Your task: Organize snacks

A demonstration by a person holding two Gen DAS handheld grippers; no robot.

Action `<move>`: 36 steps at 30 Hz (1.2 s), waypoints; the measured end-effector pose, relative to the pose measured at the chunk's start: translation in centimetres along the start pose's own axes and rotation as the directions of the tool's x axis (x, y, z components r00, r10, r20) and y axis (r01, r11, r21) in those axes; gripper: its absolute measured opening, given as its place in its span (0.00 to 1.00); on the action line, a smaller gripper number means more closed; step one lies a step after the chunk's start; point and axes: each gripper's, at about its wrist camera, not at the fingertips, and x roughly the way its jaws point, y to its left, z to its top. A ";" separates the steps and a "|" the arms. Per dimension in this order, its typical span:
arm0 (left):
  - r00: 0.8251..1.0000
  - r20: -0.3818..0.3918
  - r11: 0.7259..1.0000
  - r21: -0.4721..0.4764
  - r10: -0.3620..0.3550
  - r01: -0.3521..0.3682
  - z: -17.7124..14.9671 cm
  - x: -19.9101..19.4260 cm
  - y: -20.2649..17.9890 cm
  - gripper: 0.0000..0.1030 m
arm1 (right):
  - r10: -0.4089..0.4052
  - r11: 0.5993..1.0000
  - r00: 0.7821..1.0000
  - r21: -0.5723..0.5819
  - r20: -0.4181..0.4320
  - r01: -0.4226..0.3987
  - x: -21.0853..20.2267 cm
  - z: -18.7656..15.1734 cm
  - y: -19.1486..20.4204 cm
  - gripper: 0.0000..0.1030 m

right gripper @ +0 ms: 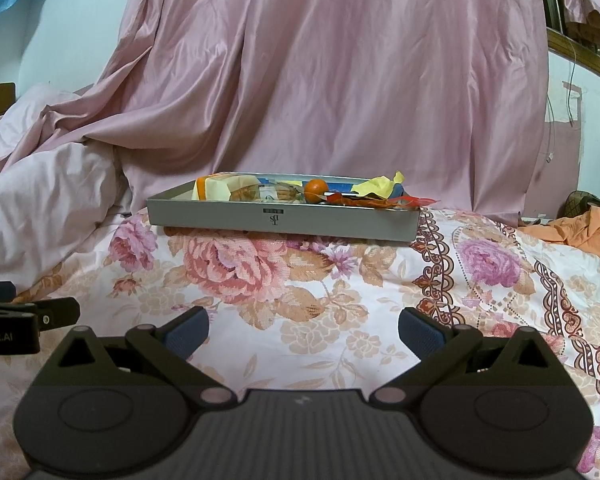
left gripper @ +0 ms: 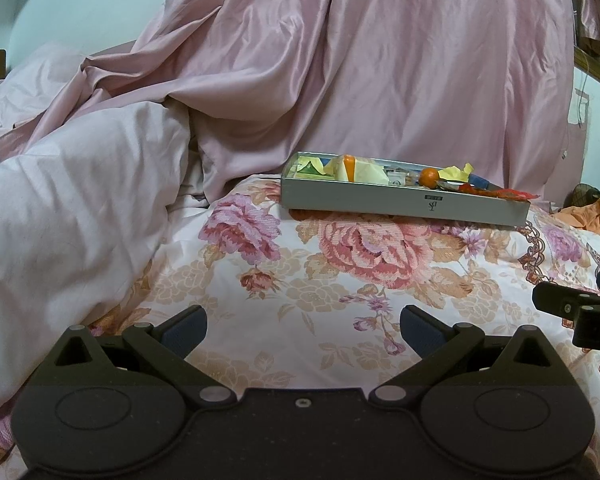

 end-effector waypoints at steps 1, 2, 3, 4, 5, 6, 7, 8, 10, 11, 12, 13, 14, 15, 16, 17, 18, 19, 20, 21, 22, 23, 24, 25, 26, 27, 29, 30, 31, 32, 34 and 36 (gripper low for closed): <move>1.000 0.000 1.000 0.000 0.000 0.000 0.0 0.0 0.0 0.99 | 0.000 1.000 1.000 0.001 0.000 0.000 0.0 0.0 0.0 1.00; 1.000 0.000 1.000 0.001 0.000 0.000 0.0 0.0 0.0 0.99 | 0.000 1.000 1.000 0.001 0.000 0.000 0.0 0.0 0.0 1.00; 1.000 -0.001 1.000 0.001 -0.001 0.001 0.0 0.0 0.0 0.99 | 0.000 1.000 1.000 0.000 0.000 0.000 0.0 0.0 0.0 1.00; 1.000 0.000 1.000 0.001 0.000 0.000 0.0 0.0 0.0 0.99 | 0.000 1.000 1.000 0.000 0.000 0.000 0.0 0.0 0.0 1.00; 1.000 0.000 1.000 0.001 0.000 0.000 0.0 0.0 0.0 0.99 | 0.001 1.000 1.000 0.001 -0.001 -0.001 0.0 0.0 0.0 1.00; 1.000 0.000 1.000 0.001 0.000 0.000 0.0 0.0 0.0 0.99 | 0.000 1.000 1.000 0.001 -0.002 0.000 0.0 0.0 -0.1 1.00; 1.000 0.000 1.000 0.002 0.000 0.000 0.0 0.0 0.0 0.99 | 0.000 1.000 1.000 0.001 -0.003 0.000 0.0 0.0 -0.1 1.00; 1.000 -0.001 1.000 0.002 0.000 0.000 0.0 0.0 0.0 0.99 | -0.001 1.000 1.000 0.001 -0.004 0.001 0.0 -0.1 -0.1 1.00; 1.000 0.000 1.000 0.002 0.000 0.000 0.0 0.0 -0.1 0.99 | -0.002 1.000 1.000 0.001 -0.005 0.002 0.1 -0.2 -0.1 1.00; 1.000 0.000 1.000 0.002 0.000 0.000 0.0 0.0 0.0 0.99 | -0.002 1.000 1.000 0.001 -0.005 0.002 0.1 -0.2 -0.1 1.00; 1.000 0.000 1.000 0.002 0.000 0.000 0.0 0.0 -0.1 0.99 | -0.001 1.000 1.000 0.001 -0.005 0.001 0.1 -0.1 -0.1 1.00; 1.000 0.000 1.000 0.003 0.000 0.000 0.0 0.0 -0.1 0.99 | -0.001 1.000 1.000 0.001 -0.006 0.001 0.1 -0.2 -0.1 1.00; 1.000 0.000 1.000 0.003 0.000 0.000 0.0 0.0 -0.1 0.99 | -0.002 1.000 1.000 0.000 -0.007 0.002 0.1 -0.2 0.0 1.00; 1.000 0.000 1.000 0.003 0.000 0.000 0.0 0.0 -0.1 0.99 | -0.001 1.000 1.000 0.001 -0.007 0.001 0.1 -0.2 -0.1 1.00; 1.000 0.000 1.000 0.005 -0.001 0.001 0.0 0.0 -0.1 0.99 | -0.001 1.000 1.000 0.001 -0.008 0.001 0.1 -0.2 -0.1 1.00; 1.000 0.000 1.000 0.006 -0.001 0.001 0.0 0.0 -0.1 0.99 | -0.001 1.000 1.000 0.002 -0.009 0.001 0.1 -0.2 -0.1 1.00; 1.000 0.000 1.000 0.005 -0.001 0.001 0.0 0.0 -0.1 0.99 | -0.001 1.000 1.000 0.002 -0.008 0.001 0.1 -0.2 0.0 1.00; 1.000 0.000 1.000 0.005 -0.001 0.001 0.0 0.0 -0.1 0.99 | -0.001 1.000 1.000 0.002 -0.008 0.001 0.0 -0.3 -0.1 1.00; 1.000 0.000 1.000 0.005 -0.001 0.001 0.0 0.0 -0.1 0.99 | -0.002 1.000 1.000 0.001 -0.009 0.002 0.1 -0.2 0.0 1.00; 1.000 0.000 1.000 0.005 -0.001 0.001 0.0 0.0 -0.1 0.99 | -0.002 1.000 1.000 0.001 -0.009 0.002 0.1 -0.2 0.0 1.00; 1.000 0.000 1.000 0.005 -0.001 0.001 0.0 0.0 -0.1 0.99 | -0.001 1.000 1.000 0.003 -0.010 0.001 0.0 -0.3 -0.1 1.00; 1.000 0.000 1.000 0.006 -0.001 0.001 0.0 0.0 -0.1 0.99 | -0.001 1.000 1.000 0.001 -0.009 0.001 0.1 -0.2 0.0 1.00; 1.000 0.000 1.000 0.006 -0.001 0.001 0.0 0.0 -0.1 0.99 | -0.001 1.000 1.000 0.000 -0.009 0.001 0.1 -0.2 0.0 1.00; 1.000 -0.001 1.000 0.007 -0.001 0.001 0.0 0.0 -0.2 0.99 | -0.001 1.000 1.000 0.000 -0.009 0.001 0.0 -0.3 -0.1 1.00; 1.000 -0.002 1.000 0.008 -0.001 0.001 0.0 0.0 -0.2 0.99 | -0.001 1.000 1.000 0.001 -0.010 0.001 0.1 -0.2 0.0 1.00; 1.000 -0.002 1.000 0.009 -0.002 0.002 0.0 0.0 -0.2 0.99 | -0.001 1.000 1.000 0.001 -0.010 0.001 0.1 -0.2 0.0 1.00; 1.000 -0.002 1.000 0.009 -0.002 0.002 0.0 0.0 -0.2 0.99 | -0.001 1.000 1.000 -0.001 -0.012 0.001 0.1 -0.2 0.0 1.00; 1.000 -0.002 1.000 0.009 -0.002 0.002 0.0 0.0 -0.3 0.99 | -0.001 1.000 1.000 -0.001 -0.013 0.001 0.1 -0.2 0.1 1.00; 1.000 -0.002 1.000 0.009 -0.002 0.002 0.0 0.0 -0.3 0.99 | -0.001 1.000 1.000 -0.001 -0.013 0.001 0.1 -0.3 0.0 1.00; 1.000 -0.004 1.000 0.009 -0.003 0.003 0.0 0.0 -0.3 0.99 | -0.002 1.000 1.000 -0.001 -0.014 0.002 0.0 -0.3 0.0 1.00; 1.000 -0.009 1.000 0.011 -0.007 0.007 0.0 0.1 -0.4 0.99 | -0.001 1.000 1.000 -0.001 -0.014 0.001 0.1 -0.2 0.0 1.00; 1.000 -0.014 1.000 0.016 -0.013 0.013 0.0 0.2 -0.5 0.99 | -0.001 1.000 1.000 -0.001 -0.014 0.001 0.1 -0.3 0.1 1.00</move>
